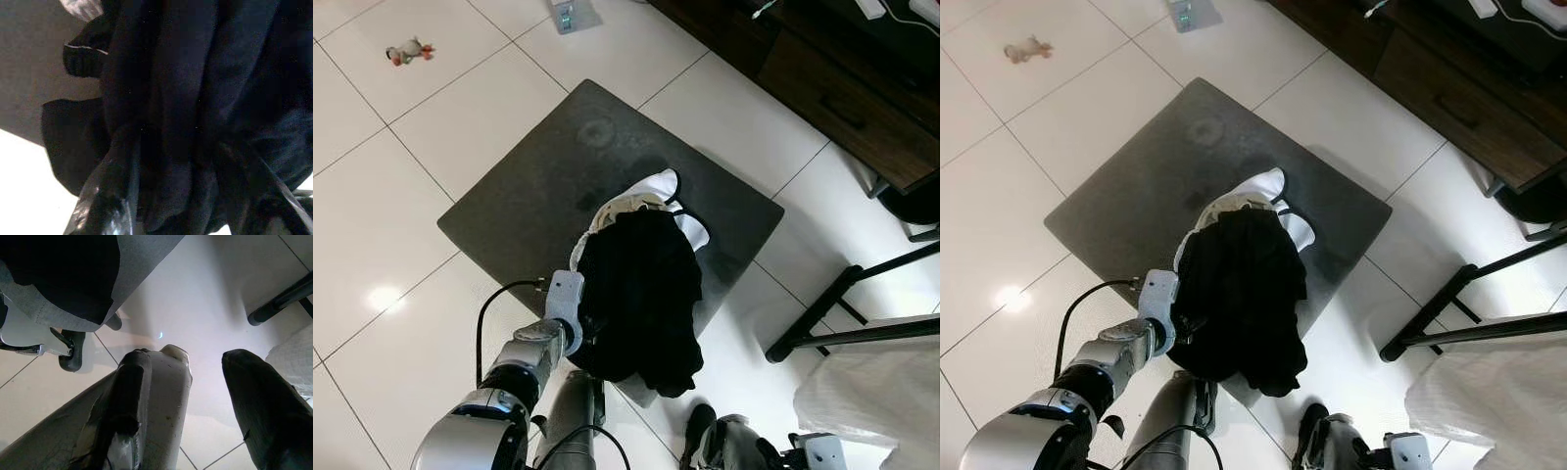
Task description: Hang hanger
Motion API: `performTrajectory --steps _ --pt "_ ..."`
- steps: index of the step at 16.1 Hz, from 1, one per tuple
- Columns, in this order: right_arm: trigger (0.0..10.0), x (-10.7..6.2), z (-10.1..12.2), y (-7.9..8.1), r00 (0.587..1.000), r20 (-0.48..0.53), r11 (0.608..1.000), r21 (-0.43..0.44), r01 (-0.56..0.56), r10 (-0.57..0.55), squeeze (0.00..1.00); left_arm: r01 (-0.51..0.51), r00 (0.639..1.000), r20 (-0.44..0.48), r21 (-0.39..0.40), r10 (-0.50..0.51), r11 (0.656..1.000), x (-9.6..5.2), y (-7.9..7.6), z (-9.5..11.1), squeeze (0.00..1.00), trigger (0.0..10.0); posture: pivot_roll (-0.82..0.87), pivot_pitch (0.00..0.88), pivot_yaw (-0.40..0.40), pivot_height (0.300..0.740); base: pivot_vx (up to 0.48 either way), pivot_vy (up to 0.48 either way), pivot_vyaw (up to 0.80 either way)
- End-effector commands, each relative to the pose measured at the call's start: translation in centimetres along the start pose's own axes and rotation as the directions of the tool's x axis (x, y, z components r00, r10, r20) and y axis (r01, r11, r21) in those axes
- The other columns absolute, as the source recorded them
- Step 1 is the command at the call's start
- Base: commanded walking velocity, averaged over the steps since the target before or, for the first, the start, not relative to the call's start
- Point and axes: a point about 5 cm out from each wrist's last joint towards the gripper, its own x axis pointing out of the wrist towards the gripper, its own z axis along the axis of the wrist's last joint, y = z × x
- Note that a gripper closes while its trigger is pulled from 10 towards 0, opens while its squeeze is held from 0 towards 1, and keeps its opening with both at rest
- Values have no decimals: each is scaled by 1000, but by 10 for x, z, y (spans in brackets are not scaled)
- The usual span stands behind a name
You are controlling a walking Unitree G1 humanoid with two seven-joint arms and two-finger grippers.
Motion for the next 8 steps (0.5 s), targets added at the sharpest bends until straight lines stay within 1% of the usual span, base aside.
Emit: performTrajectory --steps 1,4,6,7,8 --pt "10000 -85 -109 26 886 -453 992 114 -47 94 0 -33 997 -69 -18 32 999 -2 4 -22 0 0 -101 702 -46 655 0 0 0" --pt "10000 -86 -110 27 884 -457 992 113 -52 98 0 -58 997 -49 -35 56 998 -2 5 -22 0 0 -101 703 -44 655 0 0 0" --pt "10000 -85 -110 27 883 -460 993 110 -53 98 0 -82 997 -7 -50 81 995 -2 6 -18 0 0 -103 698 -44 655 0 0 0" --pt "10000 -85 -110 27 882 -460 993 108 -52 96 0 -88 996 12 -68 89 994 -2 6 -16 0 0 -105 698 -45 655 0 0 0" --pt "10000 -85 -110 28 882 -461 993 107 -51 95 0 -91 995 27 -102 94 991 -2 7 -15 0 0 -106 693 -45 655 0 0 0"
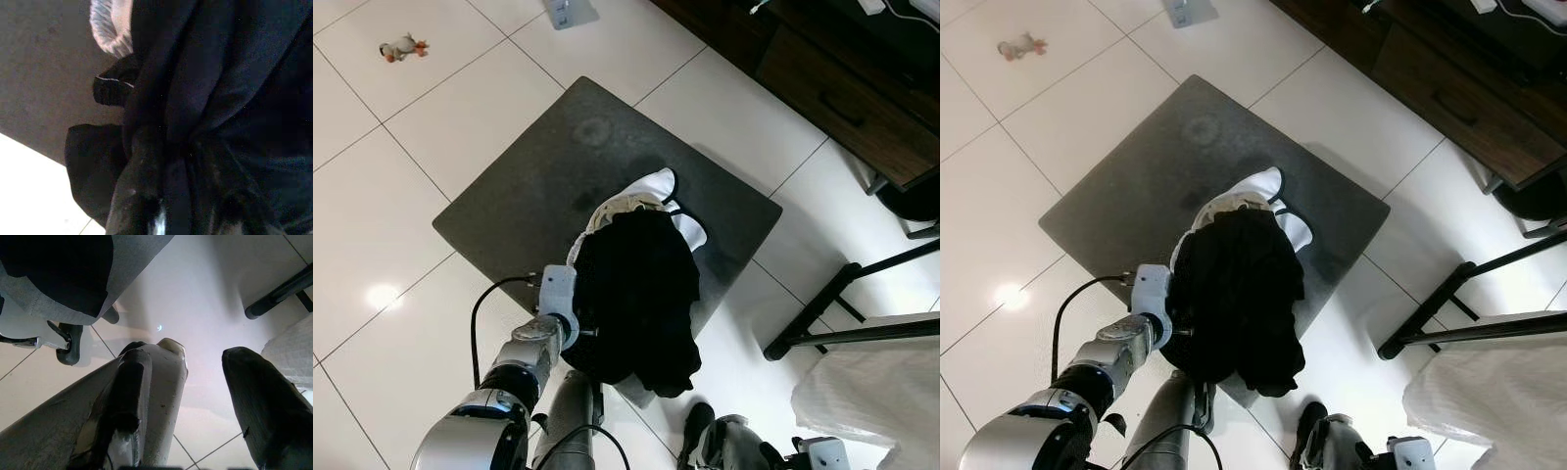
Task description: Hang hanger
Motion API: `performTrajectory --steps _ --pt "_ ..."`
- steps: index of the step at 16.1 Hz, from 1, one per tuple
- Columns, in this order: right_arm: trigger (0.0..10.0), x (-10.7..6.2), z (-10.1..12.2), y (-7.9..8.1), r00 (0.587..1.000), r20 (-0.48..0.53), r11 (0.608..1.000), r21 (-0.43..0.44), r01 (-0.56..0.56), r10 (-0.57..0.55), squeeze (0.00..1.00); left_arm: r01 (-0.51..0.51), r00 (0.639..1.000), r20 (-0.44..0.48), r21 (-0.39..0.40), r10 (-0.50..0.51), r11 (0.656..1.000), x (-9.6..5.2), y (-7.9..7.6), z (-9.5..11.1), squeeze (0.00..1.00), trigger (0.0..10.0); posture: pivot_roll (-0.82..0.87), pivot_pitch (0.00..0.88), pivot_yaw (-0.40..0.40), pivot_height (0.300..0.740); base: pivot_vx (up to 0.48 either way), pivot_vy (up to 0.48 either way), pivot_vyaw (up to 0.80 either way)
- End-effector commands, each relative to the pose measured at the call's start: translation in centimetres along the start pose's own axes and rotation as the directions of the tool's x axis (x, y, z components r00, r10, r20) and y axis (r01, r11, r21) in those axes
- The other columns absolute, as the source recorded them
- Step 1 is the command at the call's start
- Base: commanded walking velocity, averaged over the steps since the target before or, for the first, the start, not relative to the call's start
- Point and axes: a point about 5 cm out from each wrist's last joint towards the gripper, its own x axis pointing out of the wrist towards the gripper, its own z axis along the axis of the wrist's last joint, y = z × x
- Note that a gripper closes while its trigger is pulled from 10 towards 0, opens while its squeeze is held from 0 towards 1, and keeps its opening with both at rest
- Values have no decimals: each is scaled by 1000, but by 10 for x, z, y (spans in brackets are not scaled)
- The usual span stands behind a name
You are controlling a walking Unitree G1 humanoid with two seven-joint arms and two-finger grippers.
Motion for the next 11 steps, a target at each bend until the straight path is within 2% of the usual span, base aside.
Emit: performTrajectory --steps 1,3,6,8,10,11 --pt "10000 -80 -107 30 886 -454 993 109 -48 93 0 -18 998 -53 -66 15 998 -3 4 -22 0 0 -106 692 -45 655 0 0 0" --pt "10000 -79 -106 30 884 -458 993 104 -48 91 0 -29 999 -46 -125 23 992 -4 8 -22 0 0 -99 683 -43 655 0 0 0" --pt "10000 -72 -103 32 880 -467 994 91 -52 89 0 -76 997 2 -230 78 970 -8 26 -17 0 0 -77 644 -34 655 0 0 0" --pt "10000 -63 -98 33 877 -472 996 73 -58 86 0 -82 989 97 -278 113 957 -12 37 -4 0 0 -61 588 -26 655 0 0 0" --pt "10000 -57 -95 34 877 -473 996 66 -61 85 0 -79 982 145 -287 124 955 -13 41 3 0 0 -49 553 -21 655 0 0 0" --pt "10000 -48 -89 35 880 -469 997 50 -57 74 0 -13 945 309 -286 105 958 -23 40 32 0 0 -28 493 -8 655 0 0 0"
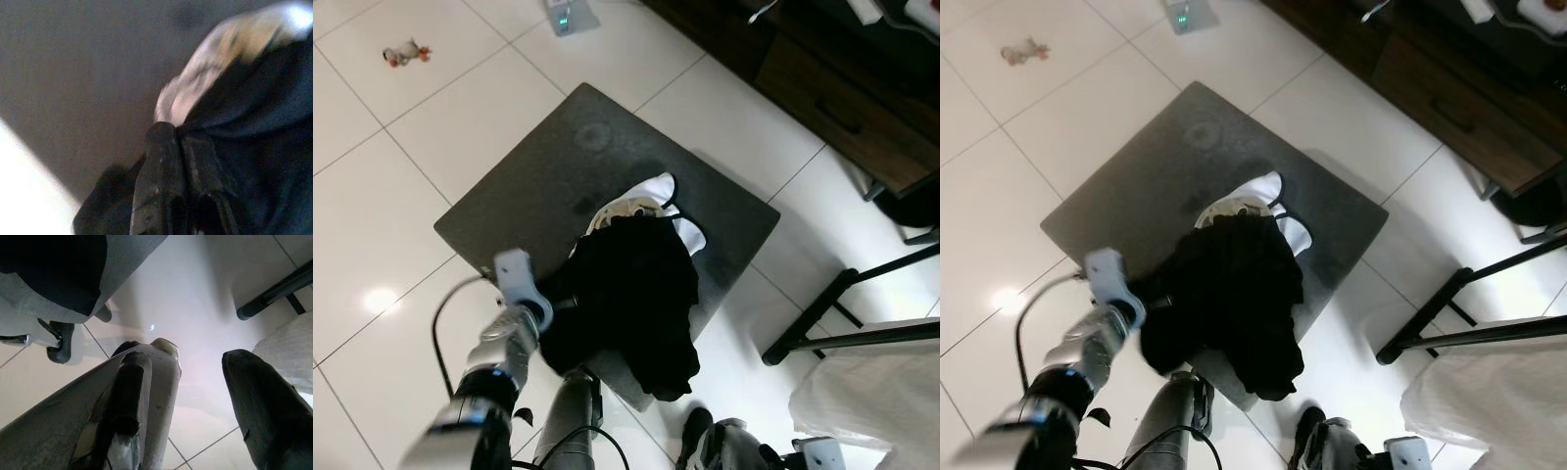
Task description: Hang hanger
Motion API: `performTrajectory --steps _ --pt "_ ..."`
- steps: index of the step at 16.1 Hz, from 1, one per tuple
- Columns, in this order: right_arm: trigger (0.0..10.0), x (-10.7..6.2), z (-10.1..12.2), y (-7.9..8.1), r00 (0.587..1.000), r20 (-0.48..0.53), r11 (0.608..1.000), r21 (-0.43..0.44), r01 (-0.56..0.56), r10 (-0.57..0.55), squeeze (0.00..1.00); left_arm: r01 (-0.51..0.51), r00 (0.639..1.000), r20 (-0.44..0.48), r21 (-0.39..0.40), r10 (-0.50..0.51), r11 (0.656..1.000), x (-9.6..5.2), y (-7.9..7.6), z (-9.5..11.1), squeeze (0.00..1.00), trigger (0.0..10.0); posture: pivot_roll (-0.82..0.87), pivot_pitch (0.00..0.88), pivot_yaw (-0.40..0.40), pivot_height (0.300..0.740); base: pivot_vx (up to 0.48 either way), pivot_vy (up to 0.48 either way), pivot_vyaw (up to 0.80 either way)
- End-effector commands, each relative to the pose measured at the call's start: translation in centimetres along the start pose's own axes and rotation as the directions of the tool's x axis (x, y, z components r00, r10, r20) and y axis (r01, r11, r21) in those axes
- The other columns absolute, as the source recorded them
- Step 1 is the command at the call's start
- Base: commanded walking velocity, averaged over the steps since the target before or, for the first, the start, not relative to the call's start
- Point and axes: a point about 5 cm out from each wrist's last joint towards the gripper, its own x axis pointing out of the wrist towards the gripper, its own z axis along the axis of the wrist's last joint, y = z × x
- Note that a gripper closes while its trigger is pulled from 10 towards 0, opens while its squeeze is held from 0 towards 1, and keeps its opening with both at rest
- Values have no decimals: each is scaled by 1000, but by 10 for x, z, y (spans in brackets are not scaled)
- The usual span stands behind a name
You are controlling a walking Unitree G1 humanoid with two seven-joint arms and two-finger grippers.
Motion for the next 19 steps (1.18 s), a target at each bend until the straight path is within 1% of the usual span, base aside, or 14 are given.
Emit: performTrajectory --steps 1,2,3,4,5,19 --pt "10000 -44 -85 33 898 -428 995 65 -82 101 0 19 998 59 -23 -18 1000 -4 1 8 0 0 -19 472 -5 655 0 0 0" --pt "10000 -39 -81 34 899 -425 995 52 -87 101 0 63 991 116 -18 -61 998 -6 -5 21 0 0 -4 439 0 655 0 0 0" --pt "10000 -32 -75 35 902 -421 995 43 -88 98 0 132 976 174 4 -131 991 -10 -16 37 0 0 13 396 5 655 0 0 0" --pt "10000 -27 -71 36 904 -417 995 38 -87 95 0 194 956 215 41 -198 980 -17 -26 51 0 0 22 370 8 655 0 0 0" --pt "10000 -21 -65 36 907 -412 996 37 -83 91 0 258 930 249 84 -271 962 -24 -38 64 0 0 37 327 9 655 0 0 0" --pt "10000 -21 -65 36 907 -412 996 37 -83 91 0 258 930 249 84 -271 962 -24 -38 64 0 0 37 327 9 655 0 0 0"
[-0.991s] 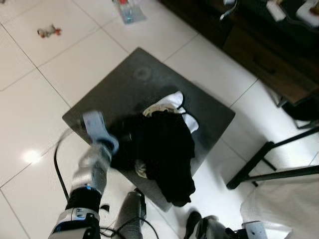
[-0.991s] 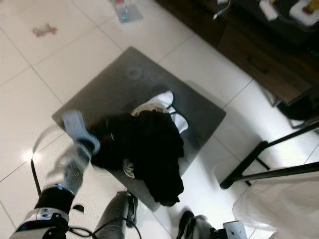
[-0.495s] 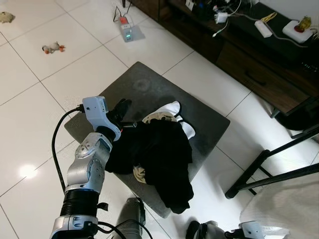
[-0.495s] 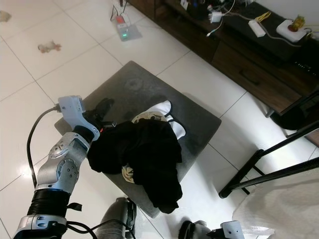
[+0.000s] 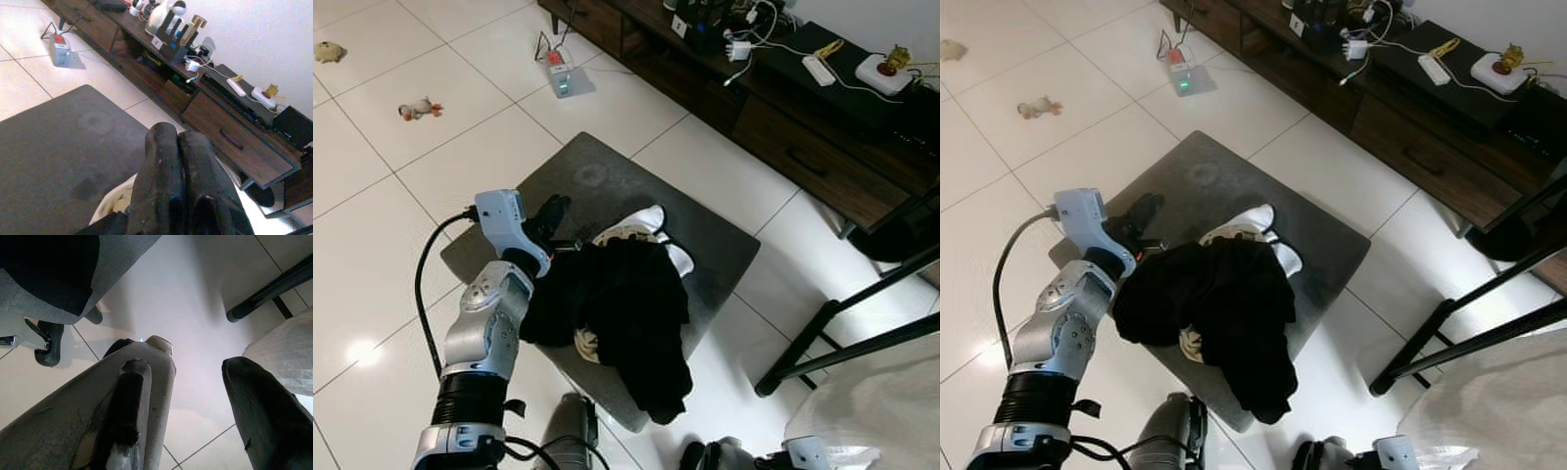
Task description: Hang hanger
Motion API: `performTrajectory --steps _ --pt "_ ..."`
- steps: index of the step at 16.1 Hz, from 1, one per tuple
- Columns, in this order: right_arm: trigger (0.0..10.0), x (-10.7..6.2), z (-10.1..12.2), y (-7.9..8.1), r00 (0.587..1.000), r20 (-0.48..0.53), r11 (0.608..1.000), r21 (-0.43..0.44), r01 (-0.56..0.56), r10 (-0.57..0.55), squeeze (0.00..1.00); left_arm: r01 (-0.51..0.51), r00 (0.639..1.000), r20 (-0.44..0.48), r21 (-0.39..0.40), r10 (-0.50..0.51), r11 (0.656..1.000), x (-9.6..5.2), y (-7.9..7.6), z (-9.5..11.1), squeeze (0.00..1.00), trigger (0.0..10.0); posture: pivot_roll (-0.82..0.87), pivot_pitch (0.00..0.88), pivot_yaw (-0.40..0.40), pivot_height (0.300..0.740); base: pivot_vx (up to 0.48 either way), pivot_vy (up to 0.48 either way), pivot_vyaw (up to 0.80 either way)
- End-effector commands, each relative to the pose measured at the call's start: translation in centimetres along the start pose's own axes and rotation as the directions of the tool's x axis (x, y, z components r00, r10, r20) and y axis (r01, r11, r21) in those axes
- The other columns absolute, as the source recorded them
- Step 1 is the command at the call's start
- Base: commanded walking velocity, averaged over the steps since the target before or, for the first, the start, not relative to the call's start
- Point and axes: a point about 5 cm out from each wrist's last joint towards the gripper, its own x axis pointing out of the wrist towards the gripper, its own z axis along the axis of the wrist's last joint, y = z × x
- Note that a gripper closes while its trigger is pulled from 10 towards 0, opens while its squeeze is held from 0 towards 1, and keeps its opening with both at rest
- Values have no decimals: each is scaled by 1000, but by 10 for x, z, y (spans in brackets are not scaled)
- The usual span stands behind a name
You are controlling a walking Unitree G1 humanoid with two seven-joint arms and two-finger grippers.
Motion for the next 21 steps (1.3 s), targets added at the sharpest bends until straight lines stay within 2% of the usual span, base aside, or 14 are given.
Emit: performTrajectory --steps 1,2,3,4,7,8,10,11,13,14,15,17,19,21 --pt "10000 -21 -62 32 958 -269 995 39 -91 98 0 -9 999 -35 -17 8 1000 -5 4 -9 0 0 37 327 9 655 0 0 0" --pt "10000 -10 -47 33 961 -262 996 39 -83 90 0 216 954 -229 87 -191 973 -16 -20 -26 1000 10000 67 271 22 655 0 0 0" --pt "10000 -4 -37 34 963 -254 996 49 -80 90 0 408 805 -513 116 -297 906 -34 -26 -70 1000 10000 64 274 24 655 0 0 0" --pt "10000 -3 -36 35 963 -252 995 57 -79 91 0 447 757 -577 114 -307 887 -39 -24 -81 1000 10000 61 276 26 655 0 0 0" --pt "10000 -4 -38 37 963 -254 995 67 -78 92 0 354 822 -518 144 -235 924 -32 -18 -78 1000 10000 57 274 35 655 0 0 0" --pt "10000 -4 -38 38 963 -254 995 70 -76 91 0 325 845 -498 182 -198 928 -30 -17 -74 1000 10000 60 272 39 655 0 0 0" --pt "10000 -3 -37 39 962 -258 994 73 -75 92 0 316 855 -495 259 -155 913 -31 -18 -71 1000 10000 66 258 45 655 0 0 0" --pt "10000 -2 -36 40 962 -257 994 72 -78 94 0 271 880 -467 342 -87 900 -32 -16 -71 1000 10000 68 251 47 655 0 0 0" --pt "10000 0 -33 41 964 -249 994 75 -82 98 0 212 909 -413 324 -63 922 -34 -17 -71 1000 10000 69 231 50 655 0 0 0" --pt "10000 0 -32 41 965 -243 994 79 -82 99 0 188 921 -388 341 -44 921 -35 -16 -69 1000 10000 68 224 52 655 0 0 0" --pt "10000 1 -29 42 970 -223 992 106 -71 93 0 101 958 -285 399 18 911 -42 -14 -63 0 10000 66 211 54 655 0 0 0" --pt "10000 3 -28 41 970 -229 992 105 -64 86 0 21 977 -200 416 69 909 -62 -7 -56 0 10000 75 199 53 655 0 0 0" --pt "10000 3 -29 41 962 -258 992 108 -60 86 0 -73 977 -143 465 156 882 -78 3 -54 0 10000 88 190 46 655 0 0 0" --pt "10000 3 -30 40 962 -259 987 151 -47 85 0 -112 973 -130 451 189 885 -83 5 -53 0 10000 98 167 41 660 0 0 0"
